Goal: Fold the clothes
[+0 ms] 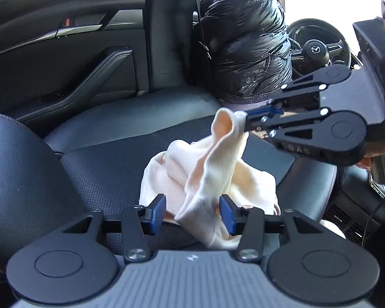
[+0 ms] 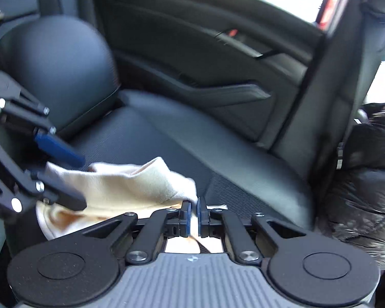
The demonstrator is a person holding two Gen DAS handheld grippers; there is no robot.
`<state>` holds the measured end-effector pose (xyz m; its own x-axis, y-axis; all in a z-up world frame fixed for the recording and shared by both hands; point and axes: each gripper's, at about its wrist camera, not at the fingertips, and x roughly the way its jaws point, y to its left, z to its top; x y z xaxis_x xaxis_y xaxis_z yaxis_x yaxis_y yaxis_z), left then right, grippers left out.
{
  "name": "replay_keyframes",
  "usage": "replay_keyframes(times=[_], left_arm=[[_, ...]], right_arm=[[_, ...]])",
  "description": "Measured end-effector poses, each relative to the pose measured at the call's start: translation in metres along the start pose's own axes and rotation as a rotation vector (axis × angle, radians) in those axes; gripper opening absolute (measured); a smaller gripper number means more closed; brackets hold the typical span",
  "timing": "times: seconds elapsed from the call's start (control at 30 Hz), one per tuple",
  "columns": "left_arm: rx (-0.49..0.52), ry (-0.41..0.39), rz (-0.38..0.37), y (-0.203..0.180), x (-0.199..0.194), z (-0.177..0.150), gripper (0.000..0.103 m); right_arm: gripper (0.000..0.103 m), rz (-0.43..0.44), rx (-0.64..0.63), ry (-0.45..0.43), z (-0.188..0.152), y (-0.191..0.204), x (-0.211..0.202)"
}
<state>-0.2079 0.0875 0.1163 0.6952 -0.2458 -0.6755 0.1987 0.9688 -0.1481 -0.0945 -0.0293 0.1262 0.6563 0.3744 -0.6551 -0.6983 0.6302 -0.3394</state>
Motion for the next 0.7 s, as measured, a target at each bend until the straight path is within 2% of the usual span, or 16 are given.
replay_keyframes(times=[0.3,0.4,0.6,0.7], left_arm=[[-0.045,-0.010,-0.017,-0.005,0.018,0.030,0.050],[-0.055,-0.023,-0.042,-0.007,0.024,0.038,0.055],[-0.033,-0.020,-0.118,-0.018,0.040,0.047,0.062],[-0.014,-0.014,-0.122,-0.027,0.055,0.054,0.063]], right_arm=[[0.004,-0.176,0.092,-0.113,0.026,-0.032,-0.047],[0.004,-0.225,0.100,-0.149,0.032,-0.039,-0.061],[0.004,-0.289,0.110,-0.202,0.039,-0.049,-0.084],[0.004,-0.314,0.124,-0.223,0.043,-0.055,-0.094]])
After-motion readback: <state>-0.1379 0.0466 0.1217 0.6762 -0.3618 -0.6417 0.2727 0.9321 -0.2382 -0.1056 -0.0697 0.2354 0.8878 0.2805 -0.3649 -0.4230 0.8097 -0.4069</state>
